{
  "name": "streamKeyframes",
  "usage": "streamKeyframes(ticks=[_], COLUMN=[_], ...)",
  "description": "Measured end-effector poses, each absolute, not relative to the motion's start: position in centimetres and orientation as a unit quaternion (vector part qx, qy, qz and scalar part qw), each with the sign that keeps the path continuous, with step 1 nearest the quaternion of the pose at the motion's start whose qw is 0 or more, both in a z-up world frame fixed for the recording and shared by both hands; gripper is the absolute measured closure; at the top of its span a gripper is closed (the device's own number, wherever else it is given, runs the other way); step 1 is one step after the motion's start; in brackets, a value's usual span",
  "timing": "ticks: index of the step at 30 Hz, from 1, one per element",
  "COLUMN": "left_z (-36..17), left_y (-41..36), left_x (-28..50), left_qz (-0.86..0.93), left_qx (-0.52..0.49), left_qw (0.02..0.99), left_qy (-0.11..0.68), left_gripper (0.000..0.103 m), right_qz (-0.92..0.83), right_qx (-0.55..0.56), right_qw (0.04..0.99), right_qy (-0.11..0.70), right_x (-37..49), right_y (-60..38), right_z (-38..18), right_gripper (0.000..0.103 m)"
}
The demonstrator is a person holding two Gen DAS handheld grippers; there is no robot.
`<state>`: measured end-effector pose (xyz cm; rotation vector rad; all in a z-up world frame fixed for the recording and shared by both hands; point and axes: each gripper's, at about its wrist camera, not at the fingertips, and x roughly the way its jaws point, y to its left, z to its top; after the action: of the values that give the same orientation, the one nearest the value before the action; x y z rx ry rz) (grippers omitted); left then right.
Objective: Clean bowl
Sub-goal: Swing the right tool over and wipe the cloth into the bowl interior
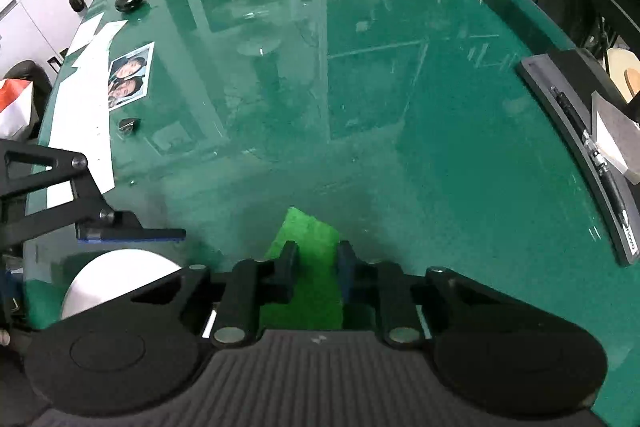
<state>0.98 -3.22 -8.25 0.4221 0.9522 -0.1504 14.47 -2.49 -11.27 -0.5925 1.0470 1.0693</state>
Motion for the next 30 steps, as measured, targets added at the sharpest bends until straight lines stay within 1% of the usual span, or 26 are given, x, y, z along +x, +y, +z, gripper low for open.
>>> streamKeyframes(ticks=[1, 2, 6, 8, 9, 10, 11, 13, 15, 17, 18, 19, 24, 27, 29, 30], left_z=[-8.3, -8.3, -8.3, -8.3, -8.3, -8.4, -8.4, -8.5, -8.5, -8.4, -8.4, -8.4, -8.6, -8.6, -8.7, -8.7], left_y=[-3.2, -3.1, -3.3, -3.4, -3.4, -3.4, -3.4, -3.3, -3.1, -2.9, -2.9, -2.9, -3.1, -3.1, -2.9, -2.8], left_x=[1.0, 1.1, 1.0, 1.0, 1.0, 1.1, 1.1, 1.1, 1.1, 1.2, 1.2, 1.1, 0.9, 0.8, 0.7, 0.6], left_qz=[-0.071, -0.071, -0.072, -0.073, -0.074, -0.074, -0.073, -0.071, -0.067, -0.067, -0.067, -0.066, -0.063, -0.063, -0.063, -0.063], left_qx=[0.201, 0.201, 0.203, 0.205, 0.206, 0.206, 0.204, 0.198, 0.186, 0.179, 0.178, 0.178, 0.186, 0.186, 0.184, 0.182], left_qw=[0.865, 0.865, 0.864, 0.864, 0.864, 0.863, 0.863, 0.865, 0.868, 0.868, 0.868, 0.869, 0.871, 0.872, 0.873, 0.874], left_qy=[0.455, 0.455, 0.455, 0.454, 0.454, 0.455, 0.456, 0.455, 0.456, 0.458, 0.458, 0.457, 0.45, 0.447, 0.446, 0.446], left_gripper=[0.064, 0.064, 0.063, 0.062, 0.062, 0.062, 0.06, 0.06, 0.06, 0.06, 0.06, 0.06, 0.059, 0.059, 0.058, 0.057], right_qz=[0.478, 0.474, 0.48, 0.48, 0.48, 0.477, 0.467, 0.429, 0.415, 0.415, 0.429, 0.441, 0.443, 0.436, 0.435, 0.436], right_qx=[-0.259, -0.246, -0.23, -0.219, -0.206, -0.19, -0.17, -0.103, 0.075, 0.239, 0.322, 0.352, 0.231, 0.192, 0.192, 0.166], right_qw=[0.696, 0.703, 0.705, 0.714, 0.718, 0.723, 0.732, 0.763, 0.774, 0.75, 0.723, 0.709, 0.789, 0.804, 0.802, 0.811], right_qy=[0.469, 0.47, 0.469, 0.461, 0.46, 0.463, 0.466, 0.473, 0.473, 0.456, 0.436, 0.423, 0.358, 0.356, 0.361, 0.353], right_x=[14.6, 14.8, 14.9, 14.7, 14.9, 14.9, 14.9, 15.6, 16.3, 16.4, 15.8, 15.2, 11.9, 11.0, 10.7, 10.2], right_y=[-2.9, -3.7, -5.7, -6.4, -6.6, -6.8, -7.1, -8.1, -11.0, -13.5, -14.6, -14.9, -13.0, -11.4, -10.5, -9.8], right_z=[-11.2, -11.1, -11.5, -11.8, -11.8, -11.9, -12.0, -11.9, -10.7, -9.5, -8.7, -8.2, -7.5, -9.5, -10.8, -11.3], right_gripper=[0.078, 0.077, 0.078, 0.082, 0.093, 0.101, 0.101, 0.101, 0.1, 0.1, 0.1, 0.1, 0.1, 0.1, 0.1, 0.1])
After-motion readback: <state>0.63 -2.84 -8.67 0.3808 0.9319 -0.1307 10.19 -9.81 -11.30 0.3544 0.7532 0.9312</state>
